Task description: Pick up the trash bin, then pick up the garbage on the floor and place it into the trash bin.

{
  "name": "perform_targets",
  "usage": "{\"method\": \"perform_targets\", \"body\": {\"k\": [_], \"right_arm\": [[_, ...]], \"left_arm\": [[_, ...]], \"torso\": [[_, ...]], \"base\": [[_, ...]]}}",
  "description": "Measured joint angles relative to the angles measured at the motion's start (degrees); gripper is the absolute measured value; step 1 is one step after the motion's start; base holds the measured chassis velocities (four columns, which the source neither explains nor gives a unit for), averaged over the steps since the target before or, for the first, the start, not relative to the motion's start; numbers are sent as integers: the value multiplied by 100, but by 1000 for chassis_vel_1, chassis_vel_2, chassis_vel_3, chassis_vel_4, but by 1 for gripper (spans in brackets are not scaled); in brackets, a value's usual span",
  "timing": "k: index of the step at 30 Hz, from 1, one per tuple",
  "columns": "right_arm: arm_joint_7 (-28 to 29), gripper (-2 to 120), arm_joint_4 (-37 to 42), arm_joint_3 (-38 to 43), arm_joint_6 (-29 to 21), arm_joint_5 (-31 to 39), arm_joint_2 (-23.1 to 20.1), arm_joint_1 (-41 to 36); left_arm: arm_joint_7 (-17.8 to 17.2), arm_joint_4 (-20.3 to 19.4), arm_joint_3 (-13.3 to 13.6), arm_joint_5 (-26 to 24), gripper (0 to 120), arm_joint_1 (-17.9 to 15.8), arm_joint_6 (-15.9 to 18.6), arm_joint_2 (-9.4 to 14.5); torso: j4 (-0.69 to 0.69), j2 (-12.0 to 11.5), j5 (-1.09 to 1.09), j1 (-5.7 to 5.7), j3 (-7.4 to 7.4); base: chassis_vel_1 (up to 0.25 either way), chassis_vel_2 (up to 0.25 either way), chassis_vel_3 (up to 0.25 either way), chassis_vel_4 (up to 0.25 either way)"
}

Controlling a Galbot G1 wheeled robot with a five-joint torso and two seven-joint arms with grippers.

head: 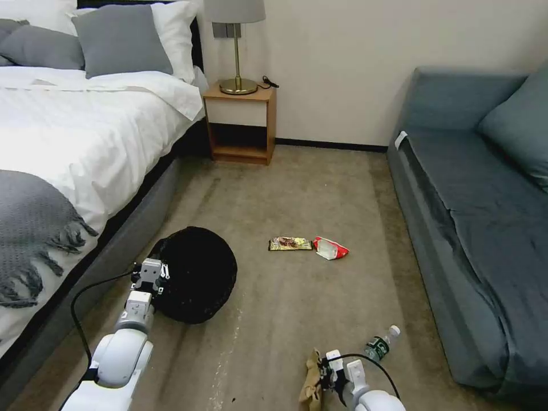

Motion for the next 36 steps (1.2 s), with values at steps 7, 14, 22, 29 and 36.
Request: {"method": "perform_targets", "body": {"k": [7,14,22,29,36], "right_arm": [[69,0,632,364,241,349,115,84],[354,0,1029,509,439,1132,178,506],[-85,0,1138,417,964,1882,-173,977],[-539,0,971,131,1342,2237,-447,1390],[-607,0,544,-641,1555,2285,-479,1945]], "left_arm": [[71,7,19,-46,7,100,-146,7],[79,-56,62,-60,7,154,-153,-5],[145,-96,150,-78,7,185,-176,-9],[216,-67,282,-79,7,106,-223,-71],[215,60,498,0,7,-128,-121,-229]], "torso": [[0,0,0,0,0],[0,0,0,0,0],[0,0,0,0,0],[0,0,0,0,0],[-1,0,0,0,0]], "base": [[0,0,0,0],[0,0,0,0],[0,0,0,0],[0,0,0,0],[0,0,0,0]]}}
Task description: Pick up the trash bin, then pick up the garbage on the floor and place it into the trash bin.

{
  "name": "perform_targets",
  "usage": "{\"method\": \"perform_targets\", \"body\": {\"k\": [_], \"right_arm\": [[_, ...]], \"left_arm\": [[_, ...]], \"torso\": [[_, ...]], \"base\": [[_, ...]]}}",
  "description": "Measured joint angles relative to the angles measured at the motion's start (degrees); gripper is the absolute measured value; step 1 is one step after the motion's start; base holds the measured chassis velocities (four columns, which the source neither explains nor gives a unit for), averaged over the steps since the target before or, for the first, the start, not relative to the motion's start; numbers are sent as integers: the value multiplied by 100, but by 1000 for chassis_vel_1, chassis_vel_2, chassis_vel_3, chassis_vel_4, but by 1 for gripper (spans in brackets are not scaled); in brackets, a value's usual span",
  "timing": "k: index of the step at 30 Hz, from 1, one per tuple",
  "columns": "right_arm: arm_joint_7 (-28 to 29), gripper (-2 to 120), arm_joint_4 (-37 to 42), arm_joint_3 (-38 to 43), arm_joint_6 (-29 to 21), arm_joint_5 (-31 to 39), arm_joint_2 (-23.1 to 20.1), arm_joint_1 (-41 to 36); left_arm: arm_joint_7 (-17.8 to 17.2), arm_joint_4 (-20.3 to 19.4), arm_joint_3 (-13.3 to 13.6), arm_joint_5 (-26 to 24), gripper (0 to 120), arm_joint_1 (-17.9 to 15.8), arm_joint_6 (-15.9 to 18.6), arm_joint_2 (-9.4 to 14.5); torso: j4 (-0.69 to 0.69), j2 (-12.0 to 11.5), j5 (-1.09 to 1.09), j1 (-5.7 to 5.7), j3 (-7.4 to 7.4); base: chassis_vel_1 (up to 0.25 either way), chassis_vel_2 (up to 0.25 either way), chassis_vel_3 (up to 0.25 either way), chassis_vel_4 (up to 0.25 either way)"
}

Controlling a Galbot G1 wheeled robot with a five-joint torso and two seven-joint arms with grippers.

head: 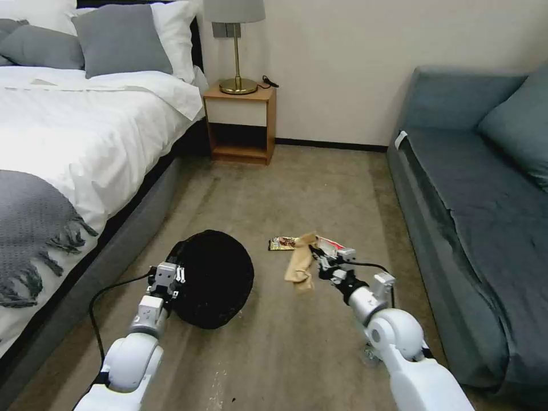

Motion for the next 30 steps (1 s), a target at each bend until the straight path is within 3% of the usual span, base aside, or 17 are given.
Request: {"method": "perform_targets", "body": {"k": [12,29,30], "right_arm": [[8,0,-1303,-1244,340,-24,391,940],[156,0,-2683,-1780,666,-258,1148,1662],[194,4,-2741,-1800,678,-298,1194,1666]], "left_arm": [[-21,309,142,5,7,-189,68,-238],[-41,415,284,-11,6,-239,71,-401],[-41,422,271,-23,6,-259,87,-406]], "torso": [[1,0,0,0,0],[2,0,0,0,0],[2,0,0,0,0]], "base": [[0,0,0,0],[0,0,0,0],[0,0,0,0]]}}
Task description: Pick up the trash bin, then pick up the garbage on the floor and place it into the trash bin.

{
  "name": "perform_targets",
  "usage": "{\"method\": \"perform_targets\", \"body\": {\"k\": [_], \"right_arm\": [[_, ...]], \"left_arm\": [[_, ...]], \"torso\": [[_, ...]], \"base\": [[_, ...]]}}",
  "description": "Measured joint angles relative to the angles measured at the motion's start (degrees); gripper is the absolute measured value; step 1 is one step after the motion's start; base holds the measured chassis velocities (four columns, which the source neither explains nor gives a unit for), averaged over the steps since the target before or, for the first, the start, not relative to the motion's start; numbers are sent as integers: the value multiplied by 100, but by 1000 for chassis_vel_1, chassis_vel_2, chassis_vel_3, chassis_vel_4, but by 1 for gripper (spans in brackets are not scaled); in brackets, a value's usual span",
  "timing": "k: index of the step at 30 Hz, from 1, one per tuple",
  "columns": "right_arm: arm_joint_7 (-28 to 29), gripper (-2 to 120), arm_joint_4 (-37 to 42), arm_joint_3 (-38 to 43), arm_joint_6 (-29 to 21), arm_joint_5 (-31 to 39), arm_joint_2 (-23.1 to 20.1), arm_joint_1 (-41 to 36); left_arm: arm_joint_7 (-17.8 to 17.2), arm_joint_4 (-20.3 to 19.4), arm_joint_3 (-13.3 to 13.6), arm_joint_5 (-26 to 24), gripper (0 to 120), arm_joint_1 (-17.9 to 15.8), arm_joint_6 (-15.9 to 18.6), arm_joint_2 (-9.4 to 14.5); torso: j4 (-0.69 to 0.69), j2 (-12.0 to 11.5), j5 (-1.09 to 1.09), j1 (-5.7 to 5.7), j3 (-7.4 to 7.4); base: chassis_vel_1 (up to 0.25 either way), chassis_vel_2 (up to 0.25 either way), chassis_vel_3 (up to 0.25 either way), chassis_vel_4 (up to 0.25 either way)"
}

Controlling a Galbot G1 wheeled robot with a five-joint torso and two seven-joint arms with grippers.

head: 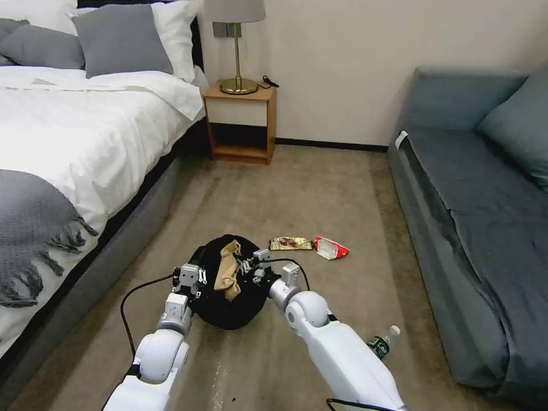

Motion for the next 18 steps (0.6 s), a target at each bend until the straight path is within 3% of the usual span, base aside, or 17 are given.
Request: {"method": "perform_targets", "body": {"k": [2,7,18], "right_arm": [[25,7,-41,-17,9,-29,34,0],[115,28,-224,-53,96,-254,218,-27],[183,67,99,10,84,-359,-24,-192]], "left_arm": [[0,5,-9,-12,6,-15,10,-1],[5,20,-31,-37,6,-43,23,-1],[6,-62,-77,-30,6,69,13,34]], "torso": [[-1,0,0,0,0],[0,0,-1,0,0],[-1,0,-1,0,0]], "base": [[0,0,0,0],[0,0,0,0],[0,0,0,0]]}}
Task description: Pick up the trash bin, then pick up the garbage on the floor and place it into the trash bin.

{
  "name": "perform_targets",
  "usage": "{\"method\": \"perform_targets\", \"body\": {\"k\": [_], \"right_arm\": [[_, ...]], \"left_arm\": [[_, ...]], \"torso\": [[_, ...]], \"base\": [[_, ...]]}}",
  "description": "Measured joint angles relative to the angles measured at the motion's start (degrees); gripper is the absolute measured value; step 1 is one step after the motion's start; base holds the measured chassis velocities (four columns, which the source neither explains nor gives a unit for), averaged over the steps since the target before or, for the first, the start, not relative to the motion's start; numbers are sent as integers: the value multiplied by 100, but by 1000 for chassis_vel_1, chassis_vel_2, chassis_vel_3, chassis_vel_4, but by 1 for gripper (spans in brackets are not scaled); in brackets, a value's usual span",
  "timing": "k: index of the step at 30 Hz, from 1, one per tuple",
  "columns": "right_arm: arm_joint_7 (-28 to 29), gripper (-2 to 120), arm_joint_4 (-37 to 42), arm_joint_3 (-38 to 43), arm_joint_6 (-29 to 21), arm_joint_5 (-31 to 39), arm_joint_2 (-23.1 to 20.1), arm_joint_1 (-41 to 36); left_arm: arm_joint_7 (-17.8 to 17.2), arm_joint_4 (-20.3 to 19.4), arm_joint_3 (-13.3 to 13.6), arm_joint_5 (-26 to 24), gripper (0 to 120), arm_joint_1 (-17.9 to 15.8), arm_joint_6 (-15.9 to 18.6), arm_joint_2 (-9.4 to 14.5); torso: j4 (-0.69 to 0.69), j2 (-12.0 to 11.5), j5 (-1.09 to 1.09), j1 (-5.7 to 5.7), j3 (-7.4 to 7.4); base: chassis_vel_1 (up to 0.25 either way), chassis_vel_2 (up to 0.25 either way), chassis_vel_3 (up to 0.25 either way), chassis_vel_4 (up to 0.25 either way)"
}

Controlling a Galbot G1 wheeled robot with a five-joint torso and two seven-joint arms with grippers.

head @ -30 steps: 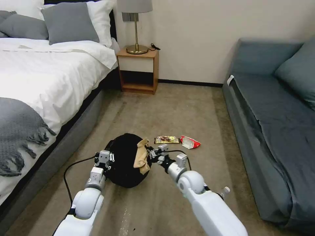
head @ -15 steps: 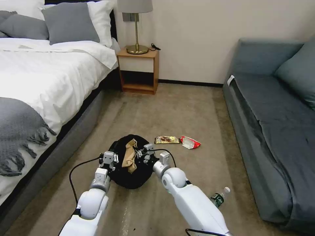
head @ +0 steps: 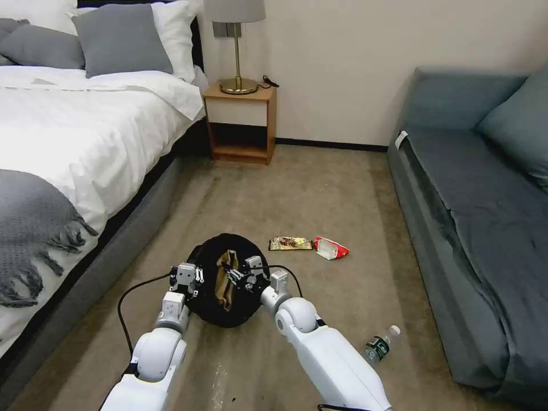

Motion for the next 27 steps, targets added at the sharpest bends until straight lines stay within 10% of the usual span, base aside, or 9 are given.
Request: {"method": "perform_targets", "body": {"k": [8,27], "right_arm": [[94,98,502,244,-69,-152,-233,-303],[841,100,1552,2089,-820,-144,-1113,-1627]], "left_arm": [[2,-153,-46,4,6,42,1,56],[-7,-183,-112,44,6,-86,-23,251]], "torso": [[0,0,1,0,0],[0,0,2,0,0]], "base": [[0,0,0,0],[0,0,0,0]]}}
